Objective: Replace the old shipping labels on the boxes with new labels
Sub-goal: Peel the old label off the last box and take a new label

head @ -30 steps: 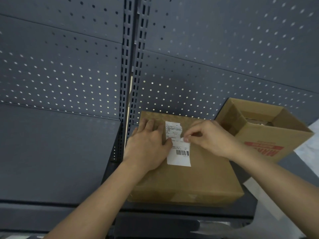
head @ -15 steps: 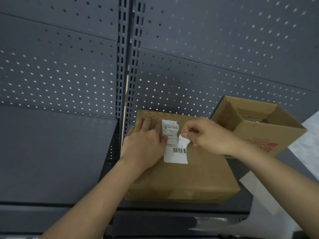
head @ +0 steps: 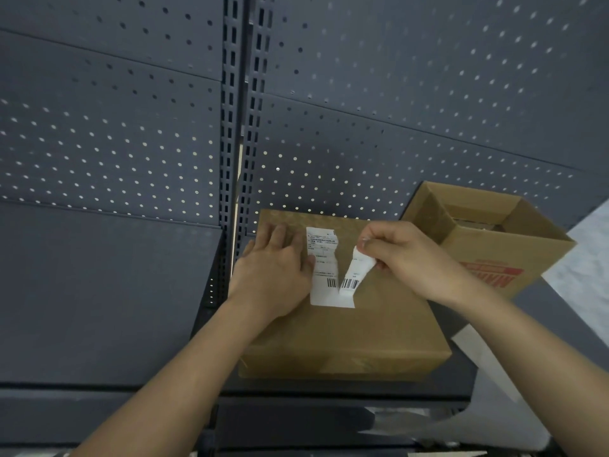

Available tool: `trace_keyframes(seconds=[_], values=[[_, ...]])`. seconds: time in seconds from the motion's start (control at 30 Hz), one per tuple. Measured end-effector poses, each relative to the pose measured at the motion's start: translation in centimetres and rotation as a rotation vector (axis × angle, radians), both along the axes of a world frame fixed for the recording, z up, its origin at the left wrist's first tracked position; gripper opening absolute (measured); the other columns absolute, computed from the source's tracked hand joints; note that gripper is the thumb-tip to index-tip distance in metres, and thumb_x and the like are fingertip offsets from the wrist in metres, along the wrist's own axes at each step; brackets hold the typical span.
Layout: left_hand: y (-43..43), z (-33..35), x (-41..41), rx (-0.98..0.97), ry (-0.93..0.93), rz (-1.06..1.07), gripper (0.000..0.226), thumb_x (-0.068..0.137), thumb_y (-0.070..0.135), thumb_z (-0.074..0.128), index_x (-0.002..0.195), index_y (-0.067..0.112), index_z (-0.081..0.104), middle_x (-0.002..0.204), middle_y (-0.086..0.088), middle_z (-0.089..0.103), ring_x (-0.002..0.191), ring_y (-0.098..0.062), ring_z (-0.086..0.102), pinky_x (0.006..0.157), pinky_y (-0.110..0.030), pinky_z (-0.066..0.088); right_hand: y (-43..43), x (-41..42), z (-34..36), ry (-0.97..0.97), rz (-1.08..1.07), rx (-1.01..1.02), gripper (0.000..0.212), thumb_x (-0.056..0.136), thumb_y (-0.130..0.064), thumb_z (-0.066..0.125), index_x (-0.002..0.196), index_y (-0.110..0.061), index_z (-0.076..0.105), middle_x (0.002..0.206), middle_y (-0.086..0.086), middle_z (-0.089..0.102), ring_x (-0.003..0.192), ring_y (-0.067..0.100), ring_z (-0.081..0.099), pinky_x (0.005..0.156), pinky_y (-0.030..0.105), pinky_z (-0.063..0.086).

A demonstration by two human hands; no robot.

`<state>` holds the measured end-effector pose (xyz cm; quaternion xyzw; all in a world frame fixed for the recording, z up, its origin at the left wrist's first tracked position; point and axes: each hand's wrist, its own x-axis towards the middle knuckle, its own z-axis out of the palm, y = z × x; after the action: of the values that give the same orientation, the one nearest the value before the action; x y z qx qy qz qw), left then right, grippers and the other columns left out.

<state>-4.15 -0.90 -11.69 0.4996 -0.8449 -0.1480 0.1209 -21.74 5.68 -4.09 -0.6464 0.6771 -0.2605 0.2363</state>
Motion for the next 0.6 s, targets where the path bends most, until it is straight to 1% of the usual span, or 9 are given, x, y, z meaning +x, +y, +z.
trace_keyframes(seconds=[0.07,0.1,0.2,0.3,0.33,0.47,0.6], values=[[0.1,-0.1,0.0,-0.004,-0.002,0.001,0.058,0.104,0.045,0.026,0.156,0.020,0.021,0.164,-0.004,0.013,0.152,-0.024,-0.004,0.119,-0.046,0.017,0.1,0.1,0.2,-0.002,-0.013,-0.022,0.026,0.095,-0.018,0.057,0.070,-0.014,0.059,0.058,-0.007,0.046,0.055,0.007,0.039,0.057,0.029,0.031],[0.0,-0.1,0.0,-0.006,-0.001,0.002,0.058,0.104,0.045,0.026,0.156,0.020,0.022,0.164,-0.005,0.013,0.152,-0.024,-0.003,0.119,-0.045,0.017,0.2,0.2,0.2,0.004,-0.017,-0.031,0.025,0.095,-0.018,0.056,0.070,-0.014,0.059,0.055,-0.011,0.044,0.052,0.004,0.038,0.055,0.026,0.030],[0.0,-0.1,0.0,-0.008,0.003,0.005,0.058,0.104,0.044,0.026,0.156,0.020,0.023,0.164,-0.005,0.014,0.152,-0.024,-0.002,0.119,-0.045,0.016,0.3,0.5,-0.1,0.006,-0.038,-0.056,0.027,0.094,-0.017,0.055,0.068,-0.016,0.056,0.051,-0.015,0.043,0.050,0.002,0.036,0.052,0.021,0.029],[0.0,-0.1,0.0,-0.008,0.012,0.008,0.057,0.104,0.045,0.027,0.155,0.021,0.024,0.164,-0.005,0.013,0.152,-0.023,-0.003,0.119,-0.045,0.017,0.6,0.7,-0.5,-0.018,-0.059,-0.090,0.026,0.094,-0.016,0.053,0.068,-0.015,0.055,0.052,-0.014,0.040,0.051,0.005,0.035,0.054,0.028,0.029],[0.0,-0.2,0.1,-0.004,0.014,0.010,0.057,0.104,0.045,0.027,0.155,0.022,0.024,0.164,-0.004,0.013,0.152,-0.023,-0.003,0.119,-0.045,0.017,0.6,0.8,-0.6,-0.020,-0.062,-0.101,0.026,0.094,-0.016,0.053,0.069,-0.014,0.055,0.052,-0.014,0.040,0.051,0.005,0.034,0.053,0.028,0.029],[-0.1,-0.3,0.0,-0.011,0.016,0.013,0.056,0.103,0.045,0.026,0.156,0.024,0.023,0.164,-0.003,0.013,0.152,-0.022,-0.002,0.119,-0.044,0.018,1.2,0.9,-0.7,-0.002,-0.066,-0.156,0.024,0.094,-0.015,0.051,0.073,-0.006,0.055,0.055,-0.014,0.043,0.052,0.003,0.037,0.051,0.020,0.028],[0.0,-0.3,0.0,-0.019,0.014,0.015,0.057,0.103,0.045,0.027,0.156,0.023,0.023,0.164,-0.004,0.013,0.152,-0.023,-0.002,0.119,-0.044,0.019,1.6,1.1,-1.1,-0.008,-0.085,-0.187,0.024,0.094,-0.016,0.048,0.074,-0.003,0.054,0.061,-0.008,0.043,0.056,0.004,0.038,0.055,0.025,0.031]])
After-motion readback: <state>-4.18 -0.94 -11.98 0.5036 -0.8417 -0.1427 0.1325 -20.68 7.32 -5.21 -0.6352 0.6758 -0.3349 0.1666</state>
